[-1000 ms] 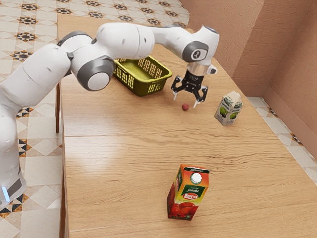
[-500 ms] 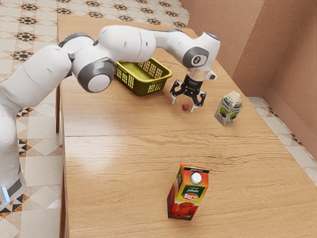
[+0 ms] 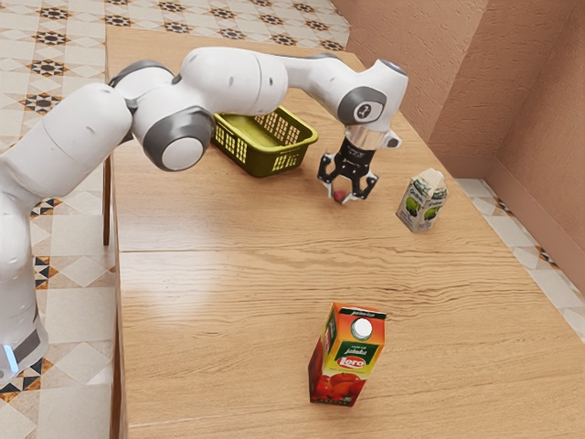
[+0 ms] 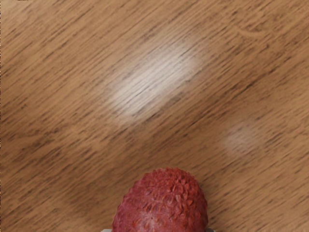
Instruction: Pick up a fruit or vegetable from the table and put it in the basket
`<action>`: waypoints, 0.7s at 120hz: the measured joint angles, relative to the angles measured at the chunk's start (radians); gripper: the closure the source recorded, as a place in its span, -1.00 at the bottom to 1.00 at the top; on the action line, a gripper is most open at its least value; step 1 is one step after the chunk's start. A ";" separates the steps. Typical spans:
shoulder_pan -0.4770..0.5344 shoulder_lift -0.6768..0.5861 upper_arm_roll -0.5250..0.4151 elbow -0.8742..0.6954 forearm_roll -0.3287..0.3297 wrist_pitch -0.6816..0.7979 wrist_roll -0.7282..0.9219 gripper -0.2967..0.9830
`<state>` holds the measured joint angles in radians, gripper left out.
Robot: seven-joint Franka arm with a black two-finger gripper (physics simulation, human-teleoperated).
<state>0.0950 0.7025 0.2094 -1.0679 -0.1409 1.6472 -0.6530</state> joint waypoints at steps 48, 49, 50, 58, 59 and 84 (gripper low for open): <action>0.037 -0.133 0.016 0.035 0.003 -0.065 0.021 0.30; 0.041 -0.138 0.016 0.035 0.003 -0.067 0.022 0.30; 0.044 -0.143 0.017 0.036 0.003 -0.069 0.022 0.30; 0.076 -0.167 0.018 0.039 0.004 -0.086 0.024 0.29; 0.080 -0.169 0.018 0.039 0.004 -0.088 0.025 0.29; 0.159 -0.197 0.021 0.051 0.022 -0.125 0.030 0.36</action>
<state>0.2538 0.5060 0.2300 -1.0173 -0.1187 1.5219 -0.6226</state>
